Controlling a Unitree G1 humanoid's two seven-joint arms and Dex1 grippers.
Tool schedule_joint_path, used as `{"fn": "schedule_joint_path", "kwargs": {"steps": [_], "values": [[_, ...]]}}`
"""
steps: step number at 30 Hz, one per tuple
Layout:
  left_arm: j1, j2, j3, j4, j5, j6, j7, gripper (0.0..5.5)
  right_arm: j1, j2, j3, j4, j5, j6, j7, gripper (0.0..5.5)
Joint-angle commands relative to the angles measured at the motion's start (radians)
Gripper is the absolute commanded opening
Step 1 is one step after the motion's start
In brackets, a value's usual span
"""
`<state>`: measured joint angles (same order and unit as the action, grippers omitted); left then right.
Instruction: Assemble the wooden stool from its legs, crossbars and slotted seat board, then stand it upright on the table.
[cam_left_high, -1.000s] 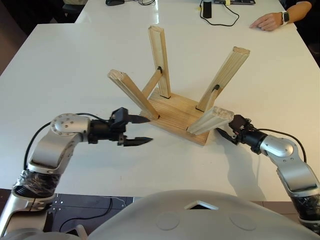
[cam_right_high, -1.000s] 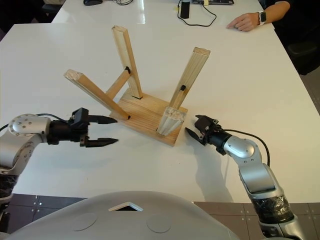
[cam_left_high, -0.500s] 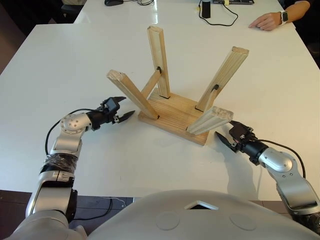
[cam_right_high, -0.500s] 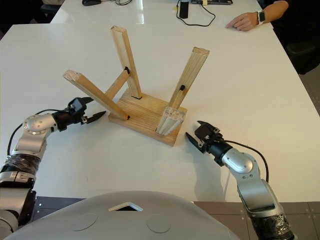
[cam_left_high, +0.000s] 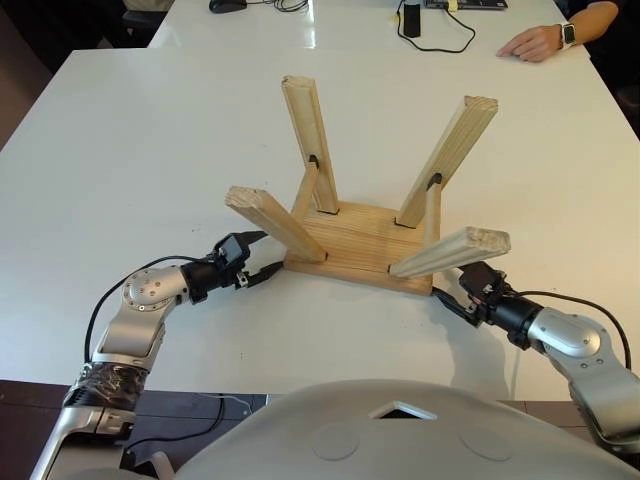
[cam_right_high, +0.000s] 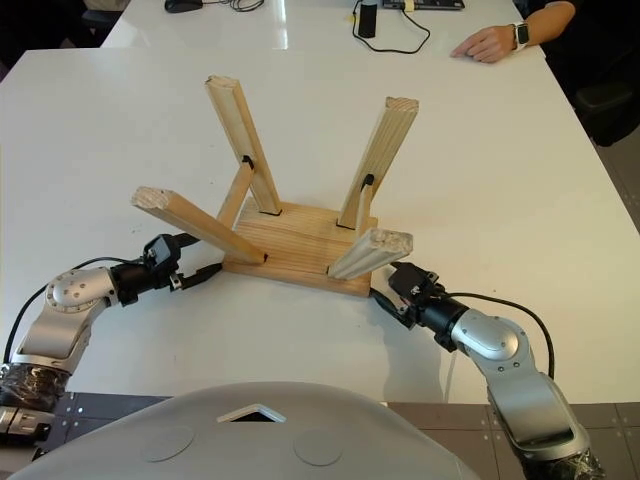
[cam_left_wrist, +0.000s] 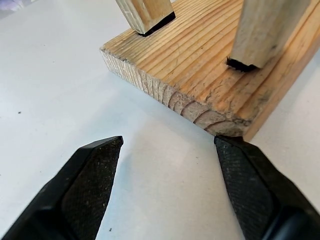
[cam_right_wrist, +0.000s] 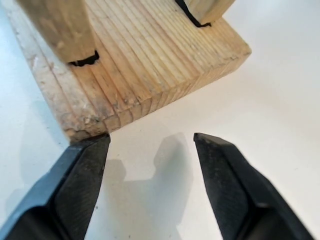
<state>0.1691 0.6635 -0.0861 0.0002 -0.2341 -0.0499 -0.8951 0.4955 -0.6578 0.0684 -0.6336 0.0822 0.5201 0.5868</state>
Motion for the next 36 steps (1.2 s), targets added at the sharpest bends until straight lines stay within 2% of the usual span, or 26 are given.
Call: {"fn": "schedule_joint_path", "kwargs": {"steps": [1, 6, 11, 18, 28, 36], "values": [[0.015, -0.003, -0.006, -0.195, -0.130, 0.109, -0.060, 3.42, -0.055, 0.018, -0.067, -0.109, 0.161, 0.024, 0.069, 3.12], [0.037, 0.053, 0.022, -0.300, -0.171, 0.172, -0.097, 3.42, -0.085, -0.010, -0.177, -0.153, 0.256, 0.062, 0.105, 3.12], [0.016, 0.104, 0.080, -0.399, -0.268, 0.271, -0.135, 3.42, -0.096, -0.048, -0.238, -0.187, 0.308, 0.063, 0.141, 3.12], [-0.036, 0.167, 0.164, -0.397, -0.340, 0.342, -0.218, 3.42, -0.061, -0.085, -0.307, -0.268, 0.401, 0.050, 0.211, 3.12], [-0.018, 0.190, 0.211, -0.437, -0.378, 0.375, -0.266, 3.42, -0.022, -0.112, -0.369, -0.291, 0.444, 0.037, 0.266, 3.12], [-0.046, 0.206, 0.266, -0.468, -0.466, 0.457, -0.286, 3.42, -0.061, -0.118, -0.467, -0.265, 0.546, 0.053, 0.294, 3.12]]}}
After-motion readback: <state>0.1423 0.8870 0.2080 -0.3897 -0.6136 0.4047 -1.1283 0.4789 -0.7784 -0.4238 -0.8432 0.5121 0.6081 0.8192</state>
